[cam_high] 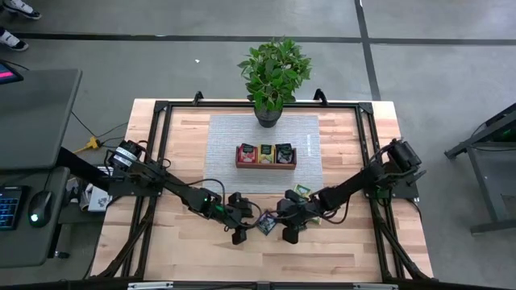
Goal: Pick & Place Tea
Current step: Put the violet tea bag into the right section of the wooden organizer
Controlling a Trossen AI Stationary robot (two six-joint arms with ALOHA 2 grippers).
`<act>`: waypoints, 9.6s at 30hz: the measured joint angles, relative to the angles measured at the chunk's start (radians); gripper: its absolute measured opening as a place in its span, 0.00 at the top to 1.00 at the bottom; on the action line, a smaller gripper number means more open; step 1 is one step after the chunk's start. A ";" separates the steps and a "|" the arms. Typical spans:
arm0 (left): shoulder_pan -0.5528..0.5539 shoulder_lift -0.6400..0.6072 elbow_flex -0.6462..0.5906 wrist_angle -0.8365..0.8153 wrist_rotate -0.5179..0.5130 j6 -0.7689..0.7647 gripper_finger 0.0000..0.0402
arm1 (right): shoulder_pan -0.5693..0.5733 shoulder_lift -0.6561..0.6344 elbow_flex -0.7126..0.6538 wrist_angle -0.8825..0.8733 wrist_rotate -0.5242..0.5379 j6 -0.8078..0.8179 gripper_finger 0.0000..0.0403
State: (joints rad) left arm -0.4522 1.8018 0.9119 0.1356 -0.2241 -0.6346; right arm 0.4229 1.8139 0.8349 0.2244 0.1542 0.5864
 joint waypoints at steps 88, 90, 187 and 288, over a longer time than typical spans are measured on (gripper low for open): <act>0.106 0.120 0.033 0.051 0.419 -0.030 1.00 | -0.014 -0.087 -0.001 0.022 -0.110 -0.089 0.94; 0.107 0.121 0.071 -0.026 0.416 0.030 1.00 | -0.036 -0.102 -0.001 0.019 -0.125 -0.058 0.91; 0.165 -0.408 0.045 0.045 -0.160 0.368 1.00 | 0.055 -0.732 -0.311 0.635 0.491 -0.495 1.00; 0.367 -0.207 0.524 -0.288 0.162 0.705 1.00 | -0.333 -0.570 0.884 -1.219 -0.046 -0.335 0.53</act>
State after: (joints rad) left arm -0.0853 1.5951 1.4362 -0.1520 -0.0619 0.0701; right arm 0.0900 1.2441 1.7189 -0.9942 0.1081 0.2510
